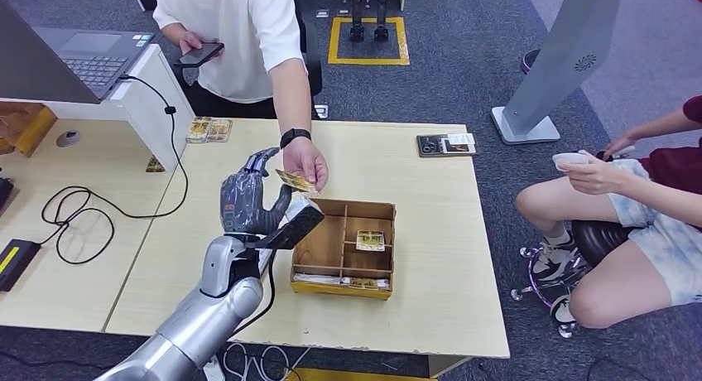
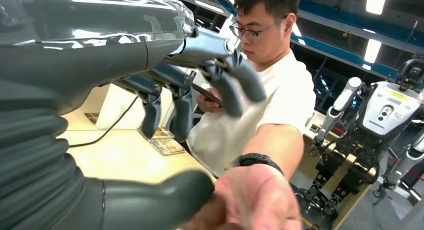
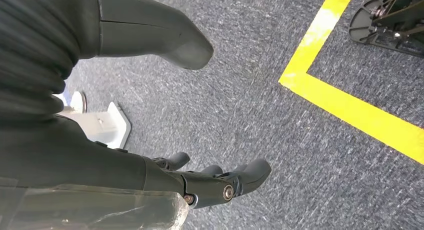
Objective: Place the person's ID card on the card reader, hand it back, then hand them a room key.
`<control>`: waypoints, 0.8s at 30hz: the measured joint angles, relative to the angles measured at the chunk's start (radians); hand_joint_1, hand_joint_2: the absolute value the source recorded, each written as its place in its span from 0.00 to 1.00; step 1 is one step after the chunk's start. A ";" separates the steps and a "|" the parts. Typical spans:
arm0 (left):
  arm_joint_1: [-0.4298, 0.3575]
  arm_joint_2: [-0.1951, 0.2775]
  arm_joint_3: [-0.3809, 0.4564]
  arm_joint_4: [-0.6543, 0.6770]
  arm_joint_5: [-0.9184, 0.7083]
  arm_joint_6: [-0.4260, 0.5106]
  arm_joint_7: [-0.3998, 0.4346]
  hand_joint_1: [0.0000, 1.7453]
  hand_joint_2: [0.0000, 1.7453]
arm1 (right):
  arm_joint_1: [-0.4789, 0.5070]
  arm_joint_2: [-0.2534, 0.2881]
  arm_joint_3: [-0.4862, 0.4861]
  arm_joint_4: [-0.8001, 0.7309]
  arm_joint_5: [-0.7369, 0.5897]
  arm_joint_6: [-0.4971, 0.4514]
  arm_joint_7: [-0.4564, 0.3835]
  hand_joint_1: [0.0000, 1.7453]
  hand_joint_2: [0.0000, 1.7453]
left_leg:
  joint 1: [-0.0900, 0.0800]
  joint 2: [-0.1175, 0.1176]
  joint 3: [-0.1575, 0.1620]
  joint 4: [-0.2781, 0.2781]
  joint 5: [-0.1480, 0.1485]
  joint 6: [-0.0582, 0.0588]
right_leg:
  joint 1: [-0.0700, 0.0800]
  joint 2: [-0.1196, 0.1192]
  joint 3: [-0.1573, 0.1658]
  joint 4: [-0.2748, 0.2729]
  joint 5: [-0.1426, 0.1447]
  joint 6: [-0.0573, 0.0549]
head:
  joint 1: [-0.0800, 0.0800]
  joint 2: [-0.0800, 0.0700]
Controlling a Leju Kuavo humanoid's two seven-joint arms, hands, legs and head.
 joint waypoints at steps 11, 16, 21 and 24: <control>0.021 0.000 0.121 0.012 0.002 0.000 -0.070 0.00 1.00 | -0.019 0.000 -0.004 0.000 0.028 -0.001 0.002 0.00 1.00 | 0.000 0.000 0.000 0.000 0.000 0.000 | 0.000 0.000 0.000 0.000 0.000 0.000 | 0.000 0.000; 0.021 0.000 0.137 0.014 0.004 0.000 -0.073 0.00 1.00 | -0.029 0.000 -0.006 0.000 0.033 0.004 0.002 0.00 1.00 | 0.000 0.000 0.000 0.000 0.000 0.000 | 0.000 0.000 0.000 0.000 0.000 0.000 | 0.000 0.000; 0.014 0.002 0.165 0.029 0.017 0.000 -0.103 0.00 1.00 | -0.060 0.004 -0.007 -0.002 0.058 0.031 0.042 0.00 1.00 | 0.000 0.001 0.000 0.000 0.000 0.000 | 0.000 0.001 0.000 0.001 0.000 0.000 | 0.000 0.000; -0.005 0.005 0.198 0.065 0.023 0.000 -0.145 0.00 1.00 | -0.093 0.020 -0.010 -0.031 0.083 0.085 0.093 0.00 1.00 | 0.000 0.001 0.000 0.000 0.001 -0.001 | 0.000 0.001 0.000 0.002 0.000 0.000 | 0.000 0.000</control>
